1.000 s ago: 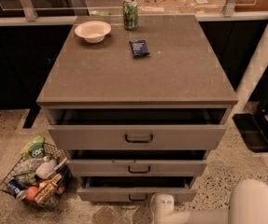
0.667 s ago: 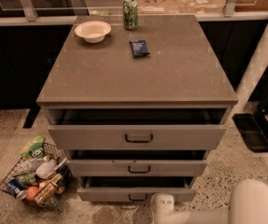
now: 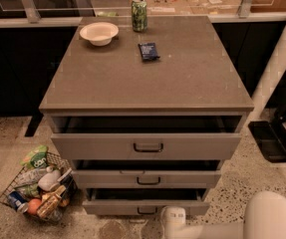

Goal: Close bottom drawer

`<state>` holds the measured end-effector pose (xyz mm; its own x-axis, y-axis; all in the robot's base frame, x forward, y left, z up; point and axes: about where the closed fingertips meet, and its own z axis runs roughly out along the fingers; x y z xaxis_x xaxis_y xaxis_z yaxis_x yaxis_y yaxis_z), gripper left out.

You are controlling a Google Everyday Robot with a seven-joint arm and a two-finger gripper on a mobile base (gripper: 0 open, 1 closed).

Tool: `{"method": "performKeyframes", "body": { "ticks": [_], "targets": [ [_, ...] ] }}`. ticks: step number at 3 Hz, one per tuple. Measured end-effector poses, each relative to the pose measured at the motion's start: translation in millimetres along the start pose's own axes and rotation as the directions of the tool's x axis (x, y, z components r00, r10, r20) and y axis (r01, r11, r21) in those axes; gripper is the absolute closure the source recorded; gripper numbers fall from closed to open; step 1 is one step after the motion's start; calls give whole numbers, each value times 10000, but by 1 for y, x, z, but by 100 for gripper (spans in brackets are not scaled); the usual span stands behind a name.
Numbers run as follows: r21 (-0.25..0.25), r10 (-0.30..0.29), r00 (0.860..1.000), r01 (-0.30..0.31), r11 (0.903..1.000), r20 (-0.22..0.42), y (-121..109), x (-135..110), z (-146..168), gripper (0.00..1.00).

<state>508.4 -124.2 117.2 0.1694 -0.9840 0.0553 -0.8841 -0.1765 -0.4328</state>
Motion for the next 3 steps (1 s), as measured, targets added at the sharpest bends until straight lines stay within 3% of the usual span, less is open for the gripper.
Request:
{"method": "performKeyframes", "body": {
  "ticks": [1, 2, 3],
  "targets": [
    [-11, 2, 10000, -2, 10000, 1, 1, 0, 0, 12],
    [-14, 0, 10000, 0, 10000, 1, 16, -6, -7, 0],
    [-14, 0, 10000, 0, 10000, 1, 16, -6, -7, 0]
  ]
}}
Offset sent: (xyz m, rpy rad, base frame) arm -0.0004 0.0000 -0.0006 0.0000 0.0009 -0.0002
